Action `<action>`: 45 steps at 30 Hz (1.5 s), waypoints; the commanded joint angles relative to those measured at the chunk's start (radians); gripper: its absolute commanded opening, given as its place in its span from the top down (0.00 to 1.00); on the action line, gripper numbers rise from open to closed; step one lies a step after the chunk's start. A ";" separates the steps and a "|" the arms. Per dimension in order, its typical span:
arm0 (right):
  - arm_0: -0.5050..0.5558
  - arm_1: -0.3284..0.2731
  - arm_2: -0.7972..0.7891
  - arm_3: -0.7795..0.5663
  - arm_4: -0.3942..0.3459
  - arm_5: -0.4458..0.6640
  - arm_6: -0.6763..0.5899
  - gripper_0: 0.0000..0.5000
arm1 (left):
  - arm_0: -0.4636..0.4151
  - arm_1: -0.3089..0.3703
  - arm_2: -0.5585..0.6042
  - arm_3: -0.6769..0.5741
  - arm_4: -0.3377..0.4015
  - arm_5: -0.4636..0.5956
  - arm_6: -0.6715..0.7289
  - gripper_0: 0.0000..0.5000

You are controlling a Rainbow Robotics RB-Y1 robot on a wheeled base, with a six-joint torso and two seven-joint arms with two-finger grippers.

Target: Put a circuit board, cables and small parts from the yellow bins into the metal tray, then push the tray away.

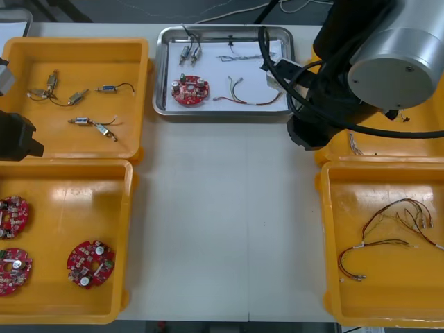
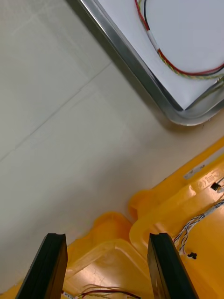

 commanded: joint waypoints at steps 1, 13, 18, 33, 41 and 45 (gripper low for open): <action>0.061 -0.070 -0.084 -0.043 -0.022 0.019 -0.103 0.00 | 0.018 0.046 0.031 -0.025 0.006 -0.008 -0.049 0.00; 0.210 -0.153 -0.242 -0.049 -0.050 0.059 -0.188 0.00 | 0.018 0.046 0.031 -0.025 0.006 -0.008 -0.049 0.00; 0.332 -0.179 -0.368 -0.097 -0.049 0.069 -0.205 0.00 | 0.018 0.046 0.031 -0.025 0.006 -0.008 -0.049 0.00; 0.693 -0.184 -0.698 -0.279 -0.022 0.142 -0.447 0.00 | 0.018 0.046 0.031 -0.025 0.006 -0.008 -0.049 0.00; 0.806 -0.179 -0.773 -0.313 0.011 0.145 -0.441 0.00 | 0.018 0.046 0.031 -0.025 0.006 -0.008 -0.049 0.00; 0.840 -0.169 -0.800 -0.313 0.011 0.143 -0.433 0.00 | 0.018 0.046 0.031 -0.025 0.006 -0.008 -0.049 0.00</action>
